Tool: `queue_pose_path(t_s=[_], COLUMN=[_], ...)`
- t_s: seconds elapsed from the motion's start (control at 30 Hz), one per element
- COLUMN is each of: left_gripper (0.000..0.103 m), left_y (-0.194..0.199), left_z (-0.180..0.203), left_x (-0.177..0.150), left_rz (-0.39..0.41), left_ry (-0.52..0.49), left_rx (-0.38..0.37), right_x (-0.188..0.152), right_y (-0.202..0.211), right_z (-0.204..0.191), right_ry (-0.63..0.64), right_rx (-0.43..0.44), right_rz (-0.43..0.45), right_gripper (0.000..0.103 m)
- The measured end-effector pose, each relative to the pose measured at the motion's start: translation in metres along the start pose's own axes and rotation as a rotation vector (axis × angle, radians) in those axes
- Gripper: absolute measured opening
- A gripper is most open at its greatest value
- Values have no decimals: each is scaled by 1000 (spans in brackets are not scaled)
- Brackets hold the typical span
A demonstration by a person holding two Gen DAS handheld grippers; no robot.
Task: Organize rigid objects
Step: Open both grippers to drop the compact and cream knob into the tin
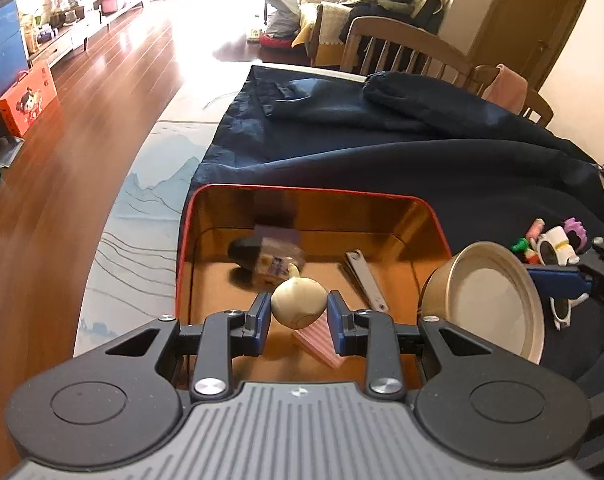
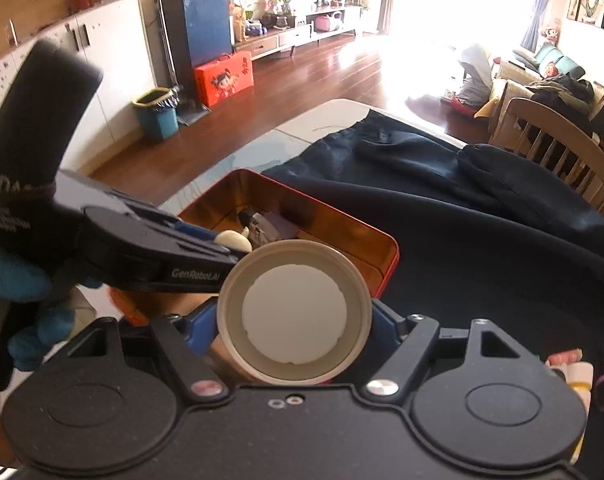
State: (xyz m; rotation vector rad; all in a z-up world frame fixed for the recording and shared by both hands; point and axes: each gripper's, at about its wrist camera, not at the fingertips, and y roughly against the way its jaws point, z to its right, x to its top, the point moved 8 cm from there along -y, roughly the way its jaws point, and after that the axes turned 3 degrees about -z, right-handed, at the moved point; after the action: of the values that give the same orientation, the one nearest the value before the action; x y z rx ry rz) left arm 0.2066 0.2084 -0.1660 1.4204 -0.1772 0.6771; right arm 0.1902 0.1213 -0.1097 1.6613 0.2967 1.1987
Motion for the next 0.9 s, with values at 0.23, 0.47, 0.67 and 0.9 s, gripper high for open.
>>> queue_pose_path(t_s=[0.23, 0.47, 0.67, 0.9], left_gripper=[29, 29, 29, 29], left_y=[-16, -26, -27, -29], left_z=[-12, -11, -8, -5], left_x=[6, 4, 1, -1], left_rz=[-34, -58, -53, -49], left_ry=[-5, -16, -48, -68], left_rx=[-3, 3, 22, 46], right_x=[-5, -9, -14, -16], right_y=[-29, -52, -62, -67], right_z=[-9, -16, -17, -19], right_ry=[57, 71, 73, 69], right_rx=[-6, -8, -30, -31], right_rz=[-61, -99, -118, -136], right_gripper=[76, 75, 75, 75])
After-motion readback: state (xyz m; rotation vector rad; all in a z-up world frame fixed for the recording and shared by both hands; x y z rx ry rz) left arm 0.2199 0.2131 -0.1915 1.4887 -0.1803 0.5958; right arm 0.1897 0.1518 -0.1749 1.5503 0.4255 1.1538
